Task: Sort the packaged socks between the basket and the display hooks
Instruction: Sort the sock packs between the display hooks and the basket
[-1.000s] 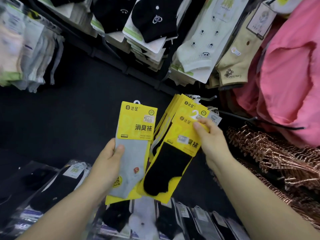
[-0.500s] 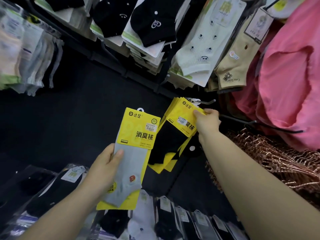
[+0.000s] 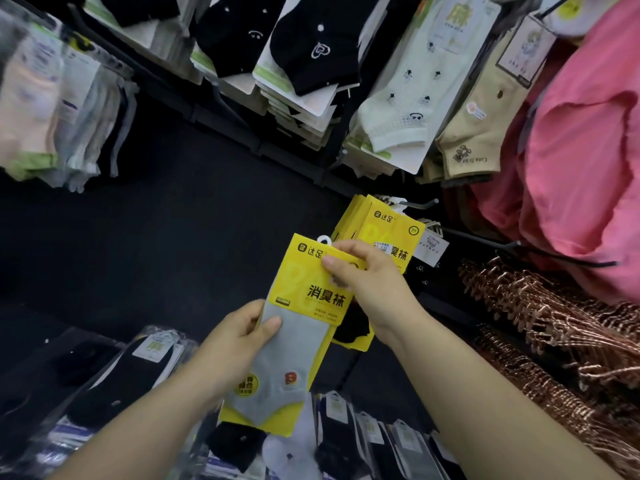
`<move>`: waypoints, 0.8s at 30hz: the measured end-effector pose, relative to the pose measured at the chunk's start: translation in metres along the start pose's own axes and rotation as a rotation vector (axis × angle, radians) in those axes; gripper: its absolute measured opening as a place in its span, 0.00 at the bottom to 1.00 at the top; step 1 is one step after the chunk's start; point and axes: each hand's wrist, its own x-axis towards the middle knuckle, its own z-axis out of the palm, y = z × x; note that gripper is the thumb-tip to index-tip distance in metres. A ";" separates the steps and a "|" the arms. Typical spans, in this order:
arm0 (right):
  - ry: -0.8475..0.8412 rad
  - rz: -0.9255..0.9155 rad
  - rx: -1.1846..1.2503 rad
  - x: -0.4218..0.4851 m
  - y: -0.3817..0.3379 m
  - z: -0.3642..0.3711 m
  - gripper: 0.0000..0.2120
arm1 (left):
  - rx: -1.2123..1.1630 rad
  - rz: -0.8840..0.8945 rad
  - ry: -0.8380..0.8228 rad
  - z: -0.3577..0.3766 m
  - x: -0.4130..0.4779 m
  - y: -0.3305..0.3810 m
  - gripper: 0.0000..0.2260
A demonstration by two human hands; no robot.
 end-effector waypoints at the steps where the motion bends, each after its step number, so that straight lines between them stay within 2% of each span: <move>1: -0.012 0.025 0.030 -0.001 0.001 -0.003 0.04 | 0.024 -0.007 -0.013 0.000 0.000 -0.001 0.08; 5: 0.048 0.089 0.141 -0.005 0.006 -0.007 0.07 | 0.047 0.001 -0.026 0.002 0.001 0.000 0.08; 9: 0.133 0.138 0.315 -0.006 0.007 -0.007 0.04 | 0.043 0.016 -0.049 0.007 -0.001 0.001 0.07; 17: 0.102 0.167 0.491 -0.007 0.005 -0.007 0.05 | 0.045 0.033 -0.045 0.006 -0.003 0.004 0.07; 19: 0.185 0.147 0.512 -0.002 0.003 -0.015 0.05 | 0.094 0.051 -0.063 0.006 -0.003 0.005 0.07; 24: 0.555 0.038 0.378 0.023 0.000 -0.050 0.04 | 0.075 0.020 -0.049 0.009 -0.002 0.004 0.14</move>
